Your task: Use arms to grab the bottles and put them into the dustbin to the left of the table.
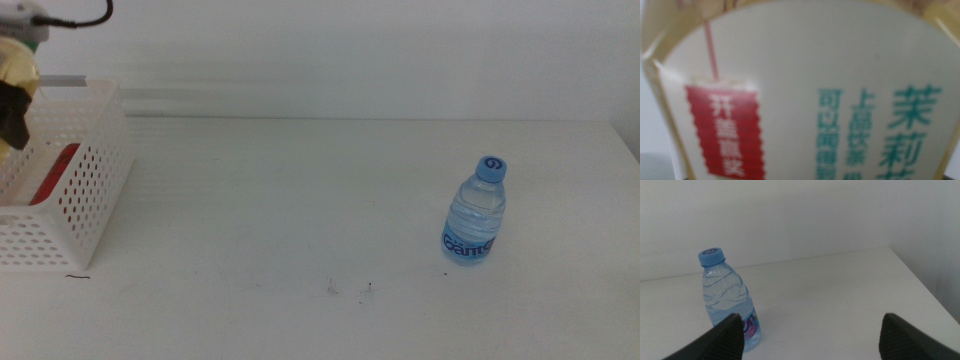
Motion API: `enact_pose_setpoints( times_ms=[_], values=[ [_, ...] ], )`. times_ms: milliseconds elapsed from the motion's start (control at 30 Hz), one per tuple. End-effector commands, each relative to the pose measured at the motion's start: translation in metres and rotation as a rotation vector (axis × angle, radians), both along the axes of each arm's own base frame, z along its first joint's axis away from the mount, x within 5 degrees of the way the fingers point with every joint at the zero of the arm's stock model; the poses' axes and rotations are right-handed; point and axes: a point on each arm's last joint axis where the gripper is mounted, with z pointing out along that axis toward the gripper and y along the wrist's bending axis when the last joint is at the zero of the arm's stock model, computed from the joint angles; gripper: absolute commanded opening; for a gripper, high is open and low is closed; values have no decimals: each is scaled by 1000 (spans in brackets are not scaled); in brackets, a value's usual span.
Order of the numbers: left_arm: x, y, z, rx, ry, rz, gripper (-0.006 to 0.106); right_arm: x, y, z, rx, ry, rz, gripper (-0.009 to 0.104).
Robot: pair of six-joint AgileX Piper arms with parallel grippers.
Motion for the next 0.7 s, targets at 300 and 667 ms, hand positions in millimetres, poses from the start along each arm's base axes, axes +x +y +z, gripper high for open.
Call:
enact_pose_setpoints(
  times_ms=[300,667],
  values=[
    [16,14,-26,29,41,-20,11,0,0,0,-9,-12,-4,92],
    [29,17,-61,9,111,-27,12,0,0,0,-9,-12,-4,92]
  ],
)
